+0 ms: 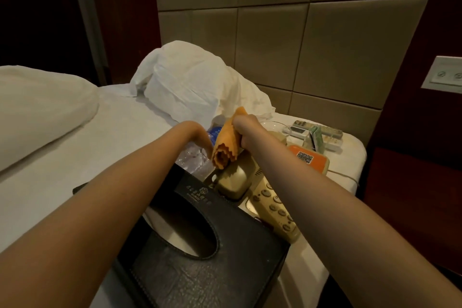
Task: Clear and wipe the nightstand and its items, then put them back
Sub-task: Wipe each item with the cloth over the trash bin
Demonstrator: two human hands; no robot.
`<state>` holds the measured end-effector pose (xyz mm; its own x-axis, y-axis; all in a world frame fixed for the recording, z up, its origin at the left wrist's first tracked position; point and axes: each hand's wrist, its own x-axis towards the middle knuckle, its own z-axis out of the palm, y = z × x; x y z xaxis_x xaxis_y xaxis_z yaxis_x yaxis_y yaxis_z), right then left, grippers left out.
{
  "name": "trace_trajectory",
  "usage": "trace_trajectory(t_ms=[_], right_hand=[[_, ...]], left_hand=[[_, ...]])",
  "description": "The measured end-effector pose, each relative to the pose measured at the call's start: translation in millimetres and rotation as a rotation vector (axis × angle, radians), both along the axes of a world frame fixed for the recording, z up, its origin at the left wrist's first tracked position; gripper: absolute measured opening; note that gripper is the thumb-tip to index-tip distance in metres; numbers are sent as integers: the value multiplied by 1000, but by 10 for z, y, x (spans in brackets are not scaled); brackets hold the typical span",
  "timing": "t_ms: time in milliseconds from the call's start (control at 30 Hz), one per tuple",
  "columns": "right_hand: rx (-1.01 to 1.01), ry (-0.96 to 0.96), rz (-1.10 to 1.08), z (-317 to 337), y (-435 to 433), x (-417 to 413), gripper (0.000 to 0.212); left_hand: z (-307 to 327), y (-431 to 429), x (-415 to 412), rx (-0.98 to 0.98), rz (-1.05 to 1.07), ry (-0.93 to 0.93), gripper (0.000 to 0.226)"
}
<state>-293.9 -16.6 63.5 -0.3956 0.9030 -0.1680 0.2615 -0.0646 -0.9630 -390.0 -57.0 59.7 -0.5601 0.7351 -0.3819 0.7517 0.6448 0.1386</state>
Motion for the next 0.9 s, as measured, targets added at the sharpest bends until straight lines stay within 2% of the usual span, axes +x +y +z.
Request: trace_trajectory(t_ms=[67, 200, 267, 300, 433, 567, 733, 800, 900], right_hand=[[1, -61, -47, 34, 16, 40, 37], [-36, -1, -144, 50, 53, 223, 41], [-19, 14, -204, 46, 76, 353, 43], [-10, 19, -235, 45, 99, 422, 44], [34, -32, -328, -11, 158, 753, 45], [87, -118, -400, -170, 179, 1094, 48], [27, -118, -482, -464, 200, 1373, 50], [-35, -99, -501, -577, 216, 1400, 51], [-185, 61, -497, -664, 204, 1354, 50]], left_hand=[[46, -53, 75, -9, -49, 45, 59], [160, -117, 216, -8, -98, 172, 69], [199, -156, 285, 51, -126, 289, 65], [210, -161, 330, 87, -145, 289, 62], [198, -122, 515, 81, -52, -120, 61], [132, -136, 541, 100, -4, -354, 77], [69, -157, 610, 38, 13, -452, 105], [54, -161, 638, 40, 32, -462, 108], [25, -173, 704, 88, 68, -487, 102]])
